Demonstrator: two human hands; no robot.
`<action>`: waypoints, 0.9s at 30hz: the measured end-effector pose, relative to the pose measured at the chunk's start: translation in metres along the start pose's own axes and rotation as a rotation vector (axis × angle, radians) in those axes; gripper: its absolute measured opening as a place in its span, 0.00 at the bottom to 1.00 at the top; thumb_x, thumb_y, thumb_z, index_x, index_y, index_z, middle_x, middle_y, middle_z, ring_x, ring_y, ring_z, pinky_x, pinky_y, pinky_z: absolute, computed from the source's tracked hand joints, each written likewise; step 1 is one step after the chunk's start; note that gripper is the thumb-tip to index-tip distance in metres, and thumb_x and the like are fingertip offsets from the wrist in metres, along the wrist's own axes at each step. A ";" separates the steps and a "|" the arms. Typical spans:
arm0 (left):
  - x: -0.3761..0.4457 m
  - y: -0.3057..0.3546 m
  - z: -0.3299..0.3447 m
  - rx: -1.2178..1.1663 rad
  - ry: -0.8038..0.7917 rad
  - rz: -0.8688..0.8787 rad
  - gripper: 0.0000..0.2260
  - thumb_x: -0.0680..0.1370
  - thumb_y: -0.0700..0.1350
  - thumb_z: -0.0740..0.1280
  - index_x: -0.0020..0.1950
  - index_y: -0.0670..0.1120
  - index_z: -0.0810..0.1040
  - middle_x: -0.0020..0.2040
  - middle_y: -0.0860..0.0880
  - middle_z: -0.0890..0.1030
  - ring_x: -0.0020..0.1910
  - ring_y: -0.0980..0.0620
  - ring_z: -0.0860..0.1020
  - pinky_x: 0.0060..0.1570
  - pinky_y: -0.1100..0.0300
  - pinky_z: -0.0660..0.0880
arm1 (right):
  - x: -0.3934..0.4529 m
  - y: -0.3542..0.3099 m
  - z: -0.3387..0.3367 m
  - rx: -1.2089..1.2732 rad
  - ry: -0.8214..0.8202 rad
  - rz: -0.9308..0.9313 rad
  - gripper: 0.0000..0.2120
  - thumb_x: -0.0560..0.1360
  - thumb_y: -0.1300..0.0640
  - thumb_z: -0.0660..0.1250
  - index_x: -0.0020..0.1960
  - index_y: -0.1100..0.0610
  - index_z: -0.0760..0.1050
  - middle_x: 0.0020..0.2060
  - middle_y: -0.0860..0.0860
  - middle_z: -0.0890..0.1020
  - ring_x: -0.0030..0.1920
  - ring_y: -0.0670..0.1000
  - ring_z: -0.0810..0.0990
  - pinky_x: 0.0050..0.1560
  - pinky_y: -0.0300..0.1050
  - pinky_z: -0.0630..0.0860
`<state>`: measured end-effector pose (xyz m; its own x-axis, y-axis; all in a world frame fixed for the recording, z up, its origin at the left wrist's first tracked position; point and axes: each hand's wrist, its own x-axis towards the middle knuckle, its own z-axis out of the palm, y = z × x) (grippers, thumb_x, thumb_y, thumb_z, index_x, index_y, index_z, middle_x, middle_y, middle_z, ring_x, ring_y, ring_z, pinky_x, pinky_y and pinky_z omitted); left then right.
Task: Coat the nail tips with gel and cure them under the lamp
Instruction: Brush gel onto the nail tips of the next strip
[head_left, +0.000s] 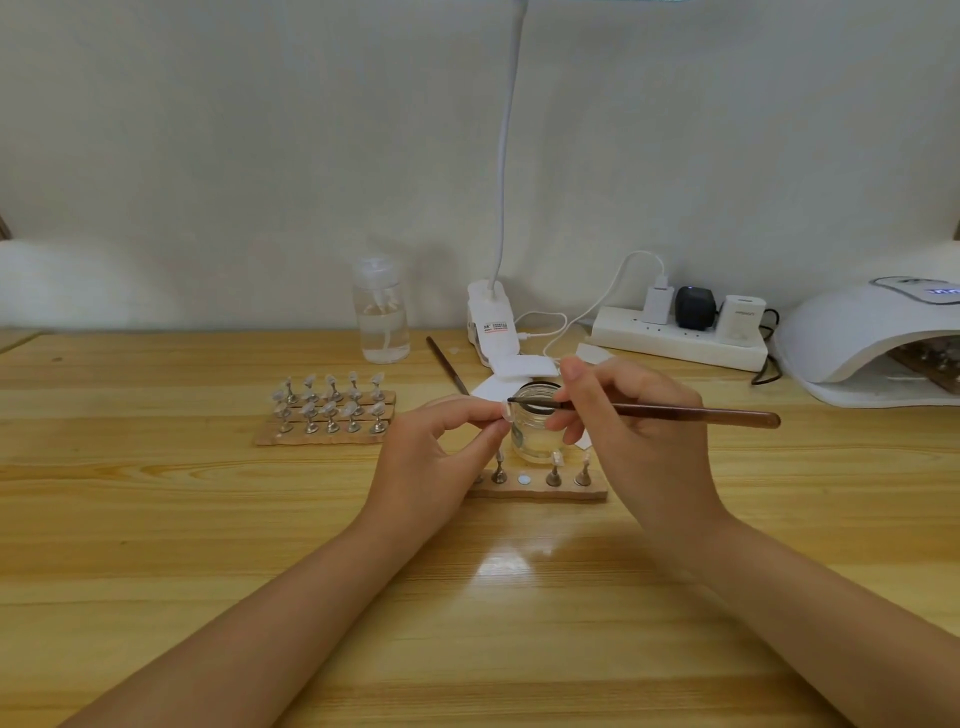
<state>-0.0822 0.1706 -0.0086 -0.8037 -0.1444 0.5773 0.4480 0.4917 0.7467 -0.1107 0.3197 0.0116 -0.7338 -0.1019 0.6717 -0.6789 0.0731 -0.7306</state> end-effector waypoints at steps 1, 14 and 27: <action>0.000 0.000 0.000 -0.001 -0.002 -0.001 0.05 0.72 0.37 0.70 0.42 0.47 0.83 0.39 0.54 0.82 0.42 0.60 0.79 0.47 0.70 0.72 | 0.000 0.000 0.000 -0.002 0.002 0.007 0.12 0.72 0.48 0.64 0.35 0.52 0.78 0.30 0.47 0.82 0.28 0.45 0.79 0.36 0.32 0.74; 0.000 -0.001 -0.001 0.001 0.021 -0.015 0.11 0.71 0.37 0.71 0.41 0.54 0.80 0.40 0.60 0.81 0.44 0.64 0.78 0.46 0.75 0.70 | -0.005 -0.001 0.002 -0.014 -0.020 -0.032 0.16 0.72 0.49 0.63 0.33 0.58 0.78 0.26 0.51 0.80 0.27 0.45 0.78 0.32 0.35 0.74; 0.001 -0.006 0.000 -0.070 0.033 -0.052 0.09 0.69 0.39 0.72 0.44 0.52 0.83 0.42 0.59 0.82 0.45 0.61 0.80 0.49 0.67 0.75 | -0.001 -0.006 0.002 0.109 0.069 0.082 0.14 0.73 0.48 0.61 0.35 0.54 0.77 0.26 0.50 0.81 0.25 0.44 0.77 0.29 0.33 0.74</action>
<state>-0.0856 0.1673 -0.0125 -0.8135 -0.1971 0.5471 0.4333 0.4220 0.7963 -0.1059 0.3169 0.0146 -0.7895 -0.0317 0.6130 -0.6123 -0.0298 -0.7901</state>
